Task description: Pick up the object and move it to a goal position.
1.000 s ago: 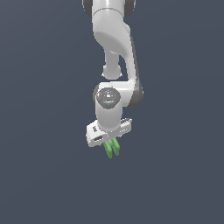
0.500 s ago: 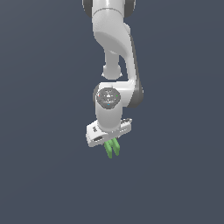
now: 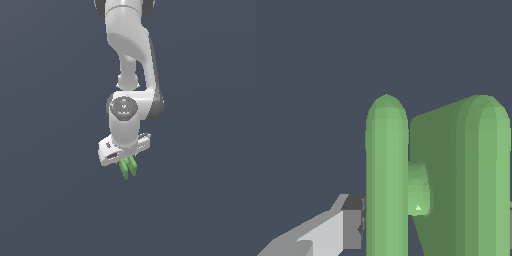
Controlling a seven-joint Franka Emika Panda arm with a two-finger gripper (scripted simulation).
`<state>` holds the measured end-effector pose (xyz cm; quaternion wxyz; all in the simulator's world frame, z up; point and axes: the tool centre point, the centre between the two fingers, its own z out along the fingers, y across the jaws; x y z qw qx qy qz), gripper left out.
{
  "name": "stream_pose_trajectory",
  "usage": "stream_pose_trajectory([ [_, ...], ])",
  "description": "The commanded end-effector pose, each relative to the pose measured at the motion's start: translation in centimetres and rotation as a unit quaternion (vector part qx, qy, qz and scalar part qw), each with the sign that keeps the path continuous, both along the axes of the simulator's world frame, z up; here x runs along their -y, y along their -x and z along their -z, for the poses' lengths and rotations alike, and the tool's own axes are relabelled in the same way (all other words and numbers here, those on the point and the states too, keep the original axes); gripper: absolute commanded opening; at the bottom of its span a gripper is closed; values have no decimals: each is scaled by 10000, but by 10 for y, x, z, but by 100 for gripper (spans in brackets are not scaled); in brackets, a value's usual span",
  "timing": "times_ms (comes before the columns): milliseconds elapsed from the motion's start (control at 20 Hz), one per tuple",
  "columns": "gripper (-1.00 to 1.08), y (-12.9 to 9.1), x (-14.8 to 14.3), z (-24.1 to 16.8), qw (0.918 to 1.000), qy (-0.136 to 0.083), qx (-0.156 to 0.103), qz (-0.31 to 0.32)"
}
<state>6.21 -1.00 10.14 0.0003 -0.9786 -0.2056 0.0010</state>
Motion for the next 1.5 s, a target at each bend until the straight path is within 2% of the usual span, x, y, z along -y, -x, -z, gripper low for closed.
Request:
stream_pose_trajectory([
  [0,-100,4,0,-6,10000,0,7,0],
  [400,-100,32,0,-40,10000,4,8,0],
  [1450,-100,143,1,-180,10000,1,10,0],
])
